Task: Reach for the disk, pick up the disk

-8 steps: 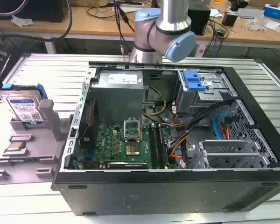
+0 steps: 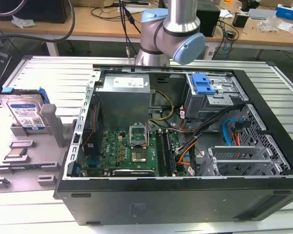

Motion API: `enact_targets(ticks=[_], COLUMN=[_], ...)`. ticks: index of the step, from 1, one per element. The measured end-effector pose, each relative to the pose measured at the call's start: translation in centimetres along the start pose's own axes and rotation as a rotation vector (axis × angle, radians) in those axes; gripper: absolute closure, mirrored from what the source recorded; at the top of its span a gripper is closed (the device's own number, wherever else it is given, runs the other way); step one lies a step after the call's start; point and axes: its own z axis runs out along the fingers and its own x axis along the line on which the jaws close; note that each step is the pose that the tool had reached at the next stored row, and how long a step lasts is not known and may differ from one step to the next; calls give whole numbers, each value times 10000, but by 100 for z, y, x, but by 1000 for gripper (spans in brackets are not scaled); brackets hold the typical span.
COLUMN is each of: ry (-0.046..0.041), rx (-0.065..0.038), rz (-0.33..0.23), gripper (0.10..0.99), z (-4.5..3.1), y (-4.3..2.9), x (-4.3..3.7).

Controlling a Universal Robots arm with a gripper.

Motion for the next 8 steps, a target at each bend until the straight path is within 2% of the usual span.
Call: enact_targets(ticks=[8], ry=[15], rx=[1], rz=[-388], gripper=[980], z=[0], y=[0], x=[0])
